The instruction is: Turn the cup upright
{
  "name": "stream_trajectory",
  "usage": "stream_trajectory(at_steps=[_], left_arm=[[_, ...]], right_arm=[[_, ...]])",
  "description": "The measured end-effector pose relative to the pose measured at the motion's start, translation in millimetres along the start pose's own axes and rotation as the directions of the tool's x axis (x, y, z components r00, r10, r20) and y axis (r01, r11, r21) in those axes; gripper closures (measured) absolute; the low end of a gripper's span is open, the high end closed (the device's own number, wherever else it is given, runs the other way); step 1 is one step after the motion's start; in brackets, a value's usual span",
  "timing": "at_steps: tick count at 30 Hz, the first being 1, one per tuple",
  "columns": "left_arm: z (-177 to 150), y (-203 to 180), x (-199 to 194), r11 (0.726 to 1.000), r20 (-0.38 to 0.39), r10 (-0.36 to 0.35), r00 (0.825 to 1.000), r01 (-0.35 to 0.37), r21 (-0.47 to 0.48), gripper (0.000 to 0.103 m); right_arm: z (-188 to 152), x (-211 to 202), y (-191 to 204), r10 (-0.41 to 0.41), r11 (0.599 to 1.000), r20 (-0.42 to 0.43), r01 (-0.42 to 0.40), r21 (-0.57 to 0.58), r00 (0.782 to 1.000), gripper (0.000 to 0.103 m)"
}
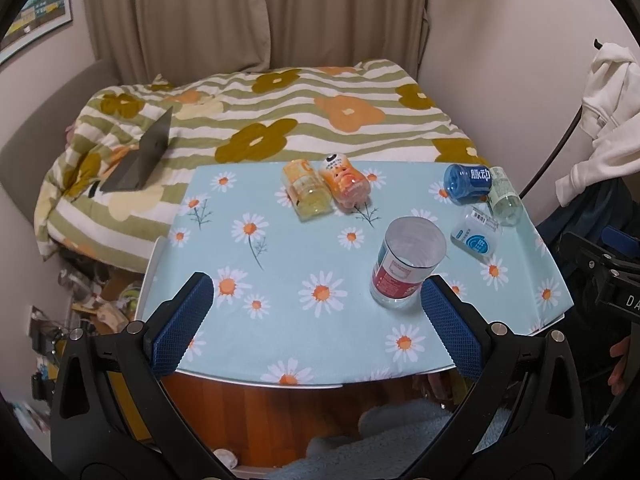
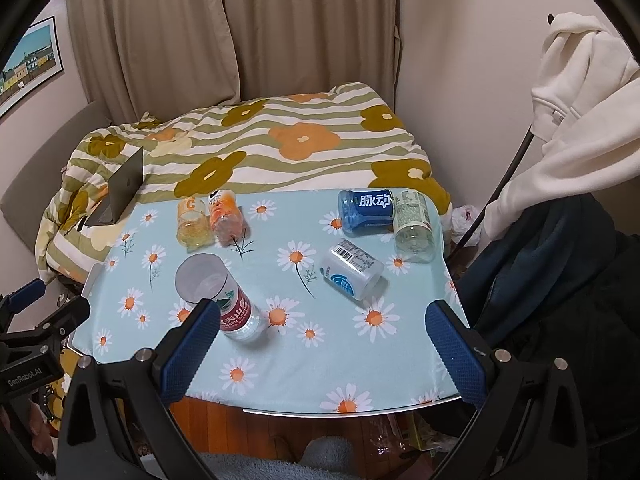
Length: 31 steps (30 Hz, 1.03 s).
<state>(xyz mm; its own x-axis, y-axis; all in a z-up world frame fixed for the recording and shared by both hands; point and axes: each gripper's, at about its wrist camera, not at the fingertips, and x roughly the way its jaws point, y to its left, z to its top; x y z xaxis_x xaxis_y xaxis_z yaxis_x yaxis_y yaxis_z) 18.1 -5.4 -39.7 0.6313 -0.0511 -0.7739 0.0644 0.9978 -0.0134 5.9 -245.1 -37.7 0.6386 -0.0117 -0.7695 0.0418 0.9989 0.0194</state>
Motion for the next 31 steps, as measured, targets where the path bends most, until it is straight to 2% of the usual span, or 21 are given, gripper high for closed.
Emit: stream_trajectory(at_steps=[31], left_arm=[[-3.8, -17.6, 1.0, 0.999, 0.015, 0.051, 0.999, -0.051, -0.001, 0.0]], right_arm=[[4.0, 3.9, -7.5, 0.015, 1.0, -0.012, -0.015, -0.004, 1.0, 0.001]])
